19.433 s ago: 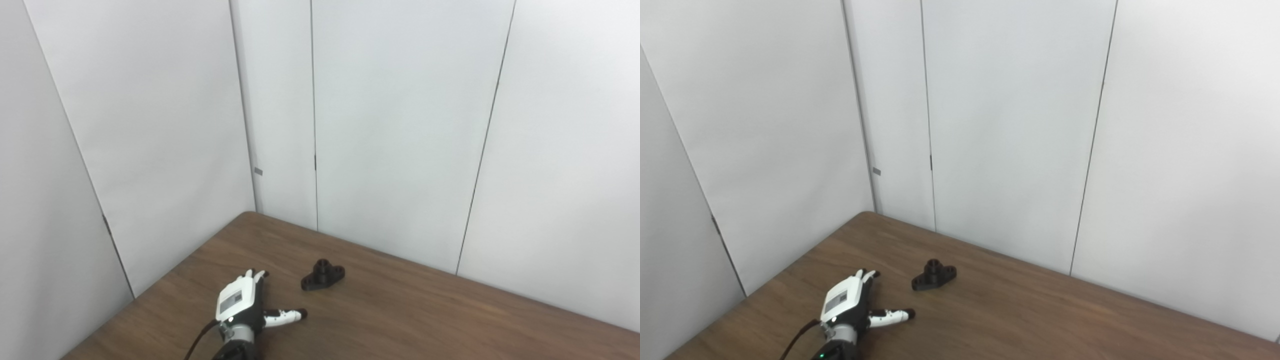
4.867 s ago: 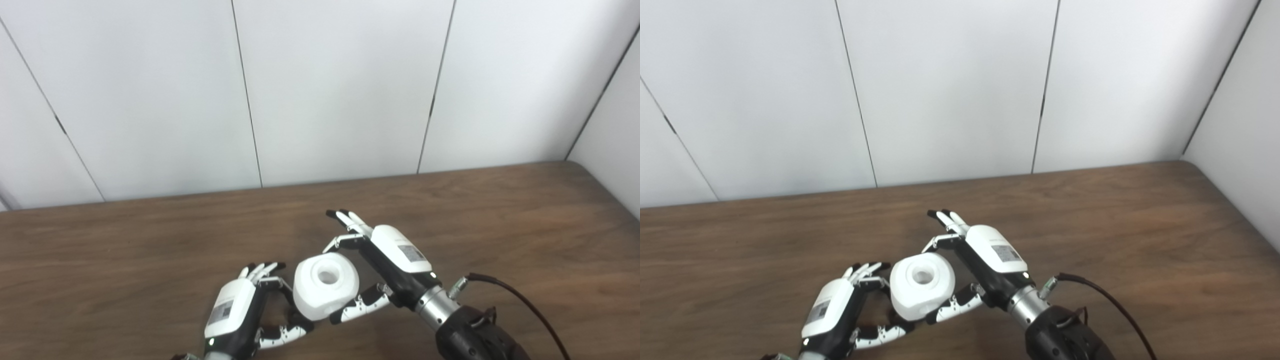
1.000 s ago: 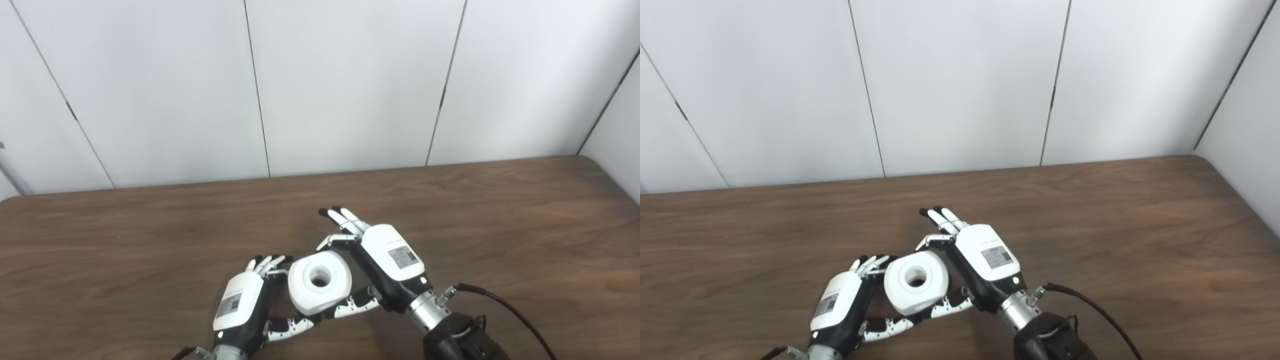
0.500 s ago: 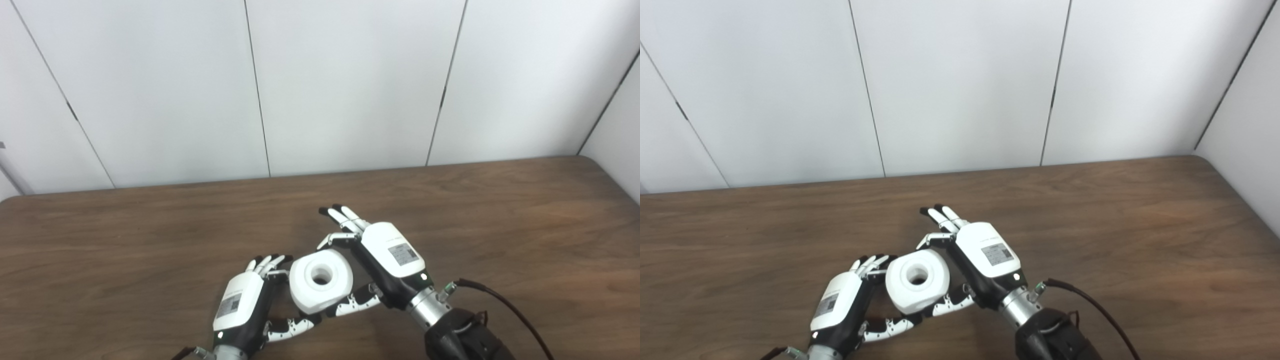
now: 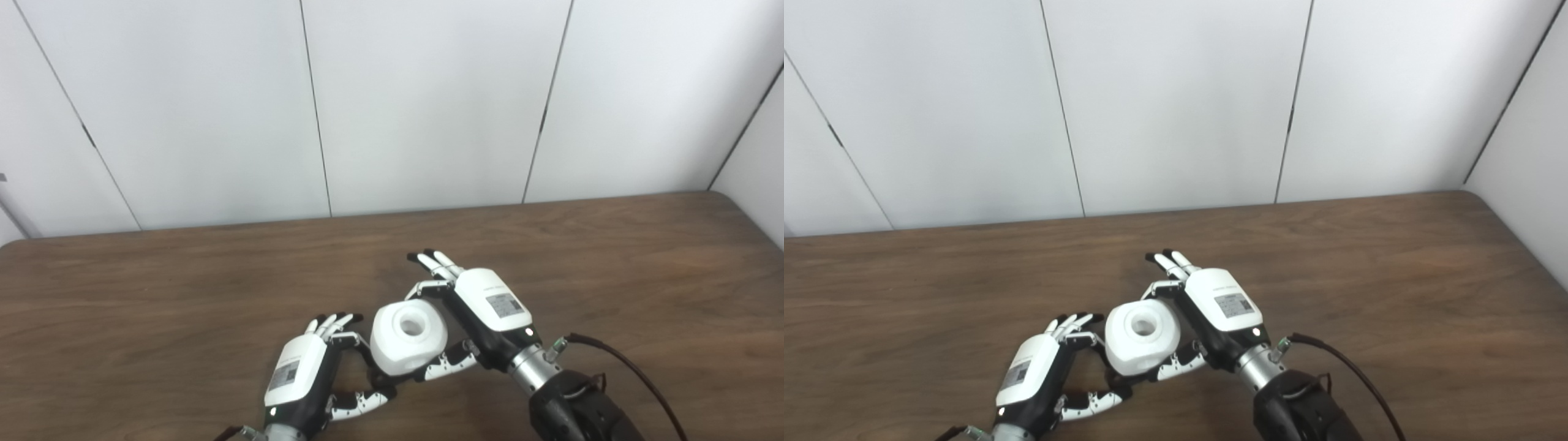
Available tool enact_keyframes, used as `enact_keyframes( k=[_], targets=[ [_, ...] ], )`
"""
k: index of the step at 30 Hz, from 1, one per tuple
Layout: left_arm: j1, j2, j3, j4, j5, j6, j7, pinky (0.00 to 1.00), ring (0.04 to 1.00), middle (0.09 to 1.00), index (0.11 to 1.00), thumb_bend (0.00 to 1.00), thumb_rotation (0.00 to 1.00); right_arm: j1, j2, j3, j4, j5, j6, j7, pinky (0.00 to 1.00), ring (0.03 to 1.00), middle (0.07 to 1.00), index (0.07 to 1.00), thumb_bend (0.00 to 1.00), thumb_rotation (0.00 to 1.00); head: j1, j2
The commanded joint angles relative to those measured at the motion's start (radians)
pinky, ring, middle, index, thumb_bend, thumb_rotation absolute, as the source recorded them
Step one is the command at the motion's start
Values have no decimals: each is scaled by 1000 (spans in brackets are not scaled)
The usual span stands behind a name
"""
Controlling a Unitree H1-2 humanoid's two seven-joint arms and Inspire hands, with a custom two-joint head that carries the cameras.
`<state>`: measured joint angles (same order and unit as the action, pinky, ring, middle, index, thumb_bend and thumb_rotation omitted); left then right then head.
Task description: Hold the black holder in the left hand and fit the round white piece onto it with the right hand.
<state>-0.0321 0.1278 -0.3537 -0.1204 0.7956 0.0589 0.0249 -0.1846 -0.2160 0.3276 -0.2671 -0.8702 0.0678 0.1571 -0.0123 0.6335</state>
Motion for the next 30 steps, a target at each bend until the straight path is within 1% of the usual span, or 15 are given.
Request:
enact_keyframes(
  k=[1,6,9,12,19,23,26,30],
  targets=[
    [-13,-6,-3,-38,10,-11,5,1000,937,889,482,515,49,-13,-12,-9,7,-16,-7,-7,858,968,941,479,506,143,0,1],
    [-13,-8,-2,-35,11,-10,8,1000,938,887,482,515,48,-11,-12,-7,1,-14,-2,2,869,977,951,479,506,143,3,1],
    [-13,-9,-2,-34,9,-10,8,1000,940,889,482,515,48,-10,-11,-5,-2,-16,-2,4,851,971,946,479,506,143,6,1],
    [-14,-11,-3,-32,12,-12,14,1000,939,888,482,515,48,-9,-8,-1,-14,-13,2,16,877,980,953,480,506,142,9,2],
    [-17,-16,-9,-19,15,-27,35,1000,929,878,481,515,48,-7,0,20,-29,-17,-19,13,864,978,949,480,506,143,19,1],
    [-18,-20,-13,-14,17,-26,40,1000,931,881,481,515,49,-8,-6,35,-30,-25,-33,14,872,981,949,480,507,145,23,0],
    [-19,-22,-14,-7,18,-30,49,1000,929,880,481,515,49,-7,-11,45,-39,-29,-34,25,895,986,952,480,507,145,26,0],
    [-21,-25,-18,-5,24,-27,54,1000,924,876,481,515,49,-8,-19,58,-45,-41,-36,29,898,981,948,479,508,145,30,-1]
  ],
)
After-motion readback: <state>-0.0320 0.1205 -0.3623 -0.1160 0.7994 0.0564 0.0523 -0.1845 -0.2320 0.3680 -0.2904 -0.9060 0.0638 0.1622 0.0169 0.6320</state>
